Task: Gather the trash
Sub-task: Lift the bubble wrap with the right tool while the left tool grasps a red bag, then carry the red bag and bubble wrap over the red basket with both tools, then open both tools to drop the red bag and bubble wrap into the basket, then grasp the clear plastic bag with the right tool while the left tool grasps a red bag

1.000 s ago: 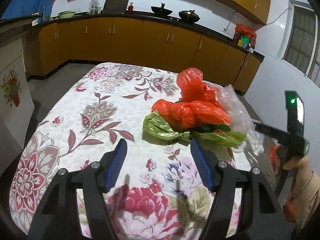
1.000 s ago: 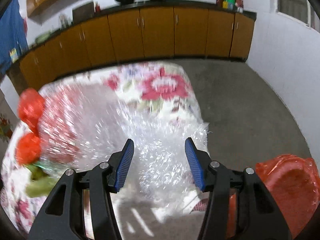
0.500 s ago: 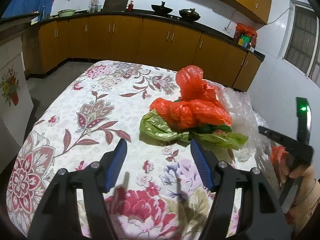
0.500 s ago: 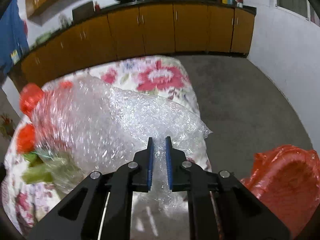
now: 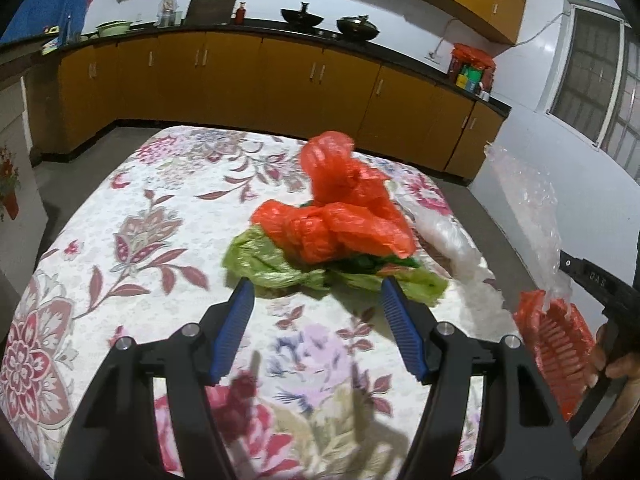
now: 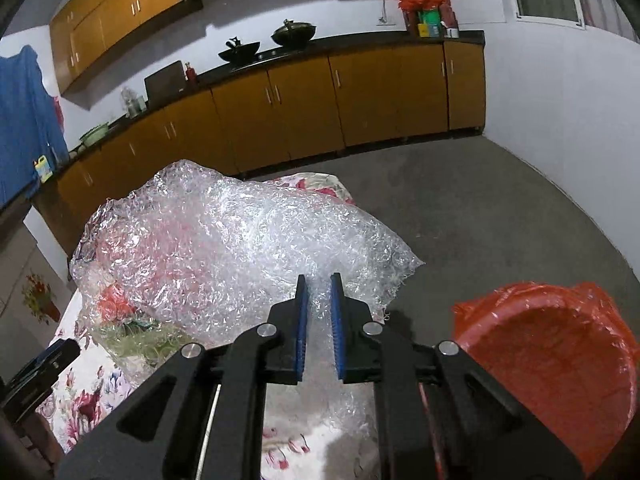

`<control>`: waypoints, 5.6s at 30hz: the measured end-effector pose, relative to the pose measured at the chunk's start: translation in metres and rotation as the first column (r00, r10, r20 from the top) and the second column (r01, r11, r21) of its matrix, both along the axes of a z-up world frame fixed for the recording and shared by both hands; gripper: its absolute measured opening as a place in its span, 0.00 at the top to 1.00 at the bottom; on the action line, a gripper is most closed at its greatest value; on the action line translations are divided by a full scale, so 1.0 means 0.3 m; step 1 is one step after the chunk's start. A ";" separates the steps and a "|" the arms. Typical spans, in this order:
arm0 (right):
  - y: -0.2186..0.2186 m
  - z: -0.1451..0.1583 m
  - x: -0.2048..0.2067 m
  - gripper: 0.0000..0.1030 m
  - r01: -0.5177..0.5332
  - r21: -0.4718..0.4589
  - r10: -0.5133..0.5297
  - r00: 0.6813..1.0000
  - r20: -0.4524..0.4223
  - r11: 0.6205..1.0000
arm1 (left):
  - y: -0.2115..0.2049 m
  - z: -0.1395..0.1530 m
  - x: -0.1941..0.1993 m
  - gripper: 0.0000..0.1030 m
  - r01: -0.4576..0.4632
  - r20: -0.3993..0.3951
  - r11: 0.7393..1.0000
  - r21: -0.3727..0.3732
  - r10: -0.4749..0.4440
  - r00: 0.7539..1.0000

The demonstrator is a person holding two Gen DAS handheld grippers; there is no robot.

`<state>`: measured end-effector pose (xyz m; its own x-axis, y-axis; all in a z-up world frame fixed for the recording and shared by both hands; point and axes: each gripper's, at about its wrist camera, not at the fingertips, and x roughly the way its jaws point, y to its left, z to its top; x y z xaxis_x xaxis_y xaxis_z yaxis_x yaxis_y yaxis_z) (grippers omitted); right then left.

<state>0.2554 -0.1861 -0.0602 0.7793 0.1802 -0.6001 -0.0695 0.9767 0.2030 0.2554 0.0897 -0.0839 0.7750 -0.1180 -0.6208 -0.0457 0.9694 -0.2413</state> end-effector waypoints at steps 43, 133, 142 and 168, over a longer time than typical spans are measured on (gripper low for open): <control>-0.038 -0.040 -0.018 0.89 0.016 0.021 -0.016 0.999 -0.032 1.000 | -0.022 0.049 0.403 0.93 0.097 -0.024 0.995 -0.003 -0.097 0.995; -0.497 0.052 -0.429 0.65 0.414 -0.068 -0.416 0.909 -0.025 0.908 | -0.660 0.094 -0.175 0.58 0.442 0.058 0.897 -0.018 -0.440 0.896; -0.275 0.062 -0.341 0.65 0.247 -0.077 -0.249 0.968 -0.017 0.966 | -0.375 0.130 -0.205 0.50 0.196 0.103 0.980 0.017 -0.197 0.975; 0.188 0.033 -0.114 0.57 -0.023 -0.097 0.020 0.999 -0.039 0.995 | -0.021 0.103 -0.197 0.42 -0.046 0.117 0.997 0.060 0.038 0.992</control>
